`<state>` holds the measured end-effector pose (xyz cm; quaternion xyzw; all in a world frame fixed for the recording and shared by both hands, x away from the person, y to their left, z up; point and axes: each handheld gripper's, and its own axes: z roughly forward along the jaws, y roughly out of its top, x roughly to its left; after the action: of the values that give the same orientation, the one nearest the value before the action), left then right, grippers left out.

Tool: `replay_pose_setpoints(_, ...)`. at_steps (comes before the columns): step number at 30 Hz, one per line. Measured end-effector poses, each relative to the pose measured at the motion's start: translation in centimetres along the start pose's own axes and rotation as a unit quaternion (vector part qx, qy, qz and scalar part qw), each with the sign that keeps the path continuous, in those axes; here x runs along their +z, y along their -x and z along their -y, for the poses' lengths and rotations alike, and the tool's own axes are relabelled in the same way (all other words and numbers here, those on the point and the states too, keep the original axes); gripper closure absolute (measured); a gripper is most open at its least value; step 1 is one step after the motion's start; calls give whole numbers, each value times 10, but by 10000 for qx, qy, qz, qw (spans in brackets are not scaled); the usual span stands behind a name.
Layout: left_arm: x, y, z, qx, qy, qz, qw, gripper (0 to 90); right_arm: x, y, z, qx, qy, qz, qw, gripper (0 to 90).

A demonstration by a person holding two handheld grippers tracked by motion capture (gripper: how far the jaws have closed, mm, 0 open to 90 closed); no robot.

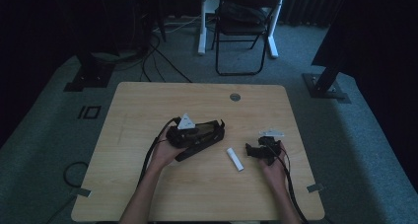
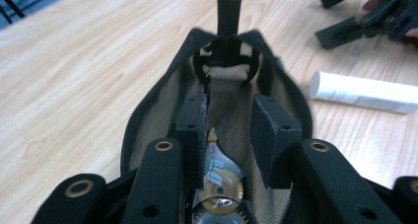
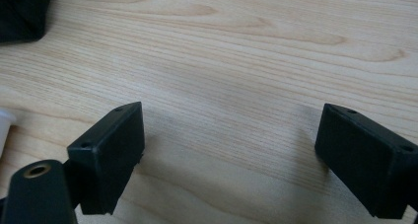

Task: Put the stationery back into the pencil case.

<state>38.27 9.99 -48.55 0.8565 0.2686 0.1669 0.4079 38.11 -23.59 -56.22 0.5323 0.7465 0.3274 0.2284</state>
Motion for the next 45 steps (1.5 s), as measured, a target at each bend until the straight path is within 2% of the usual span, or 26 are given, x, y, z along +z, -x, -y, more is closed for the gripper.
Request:
replay_pose_setpoints(11,-14,16,-13,167,255,5,9995,638,0,0,0,5,2,1,10000,114)
replay_pose_setpoints(19,-18,31,-20,249,319,139,9991,632,0,0,0,-1,0,-3,10000,114)
replay_pose_setpoints(35,-25,47,-16,257,414,239,9985,622,0,0,0,-23,2,-28,10000,114)
replay_pose_setpoints(45,-28,58,-12,287,380,344,9983,619,-1,0,1,-42,-1,-46,10000,115)
